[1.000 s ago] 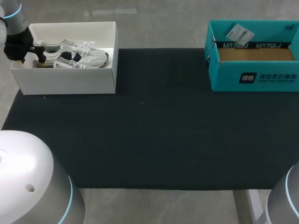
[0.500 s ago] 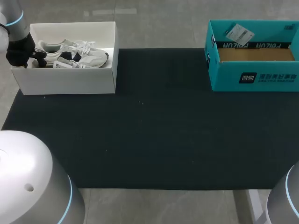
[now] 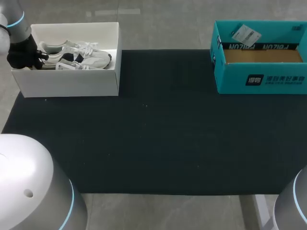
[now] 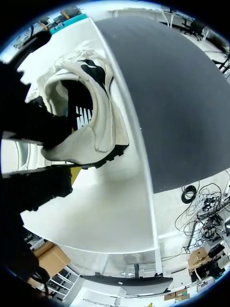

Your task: Take the shoe out of the shoebox, open the shoe tongue, remove and reinsert the insole, then place the shoe into the shoebox

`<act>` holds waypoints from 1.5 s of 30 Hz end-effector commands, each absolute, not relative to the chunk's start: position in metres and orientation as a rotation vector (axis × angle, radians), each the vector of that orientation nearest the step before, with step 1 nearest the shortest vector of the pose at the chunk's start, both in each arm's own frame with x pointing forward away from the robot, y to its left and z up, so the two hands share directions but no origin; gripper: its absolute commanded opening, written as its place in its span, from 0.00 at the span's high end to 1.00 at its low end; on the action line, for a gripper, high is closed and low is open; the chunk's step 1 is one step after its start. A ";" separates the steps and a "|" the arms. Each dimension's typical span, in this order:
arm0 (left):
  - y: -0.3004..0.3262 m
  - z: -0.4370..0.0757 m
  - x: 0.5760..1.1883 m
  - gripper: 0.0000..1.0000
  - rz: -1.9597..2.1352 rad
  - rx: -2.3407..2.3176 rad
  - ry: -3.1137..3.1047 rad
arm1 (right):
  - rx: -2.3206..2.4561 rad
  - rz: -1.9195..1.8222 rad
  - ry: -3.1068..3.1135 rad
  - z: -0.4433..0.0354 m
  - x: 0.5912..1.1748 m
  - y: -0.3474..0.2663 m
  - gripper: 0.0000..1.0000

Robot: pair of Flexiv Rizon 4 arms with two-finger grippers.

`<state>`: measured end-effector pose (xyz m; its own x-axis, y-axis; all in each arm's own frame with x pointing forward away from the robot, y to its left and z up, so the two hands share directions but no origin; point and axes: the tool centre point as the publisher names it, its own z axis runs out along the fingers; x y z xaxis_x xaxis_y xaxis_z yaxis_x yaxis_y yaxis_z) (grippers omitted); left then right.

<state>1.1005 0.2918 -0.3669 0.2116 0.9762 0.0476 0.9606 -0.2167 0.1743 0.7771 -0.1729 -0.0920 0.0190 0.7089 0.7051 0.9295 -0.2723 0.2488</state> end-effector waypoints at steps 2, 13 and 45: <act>0.290 -0.364 1.101 1.00 0.220 2.369 1.890 | -2.019 -1.104 -1.688 -0.092 0.777 -0.172 0.00; 0.297 -0.323 1.112 1.00 0.221 2.418 1.870 | -2.019 -1.104 -1.688 -0.092 0.777 -0.172 0.00; 0.296 -0.153 1.156 1.00 0.117 2.417 2.033 | -2.019 -1.104 -1.688 -0.092 0.777 -0.172 0.00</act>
<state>1.1523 0.2958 -0.1558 0.1685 0.9832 0.0697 0.9833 -0.1726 0.0573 0.7771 -0.1729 -0.0920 0.0190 0.7089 0.7050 0.9295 -0.2723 0.2488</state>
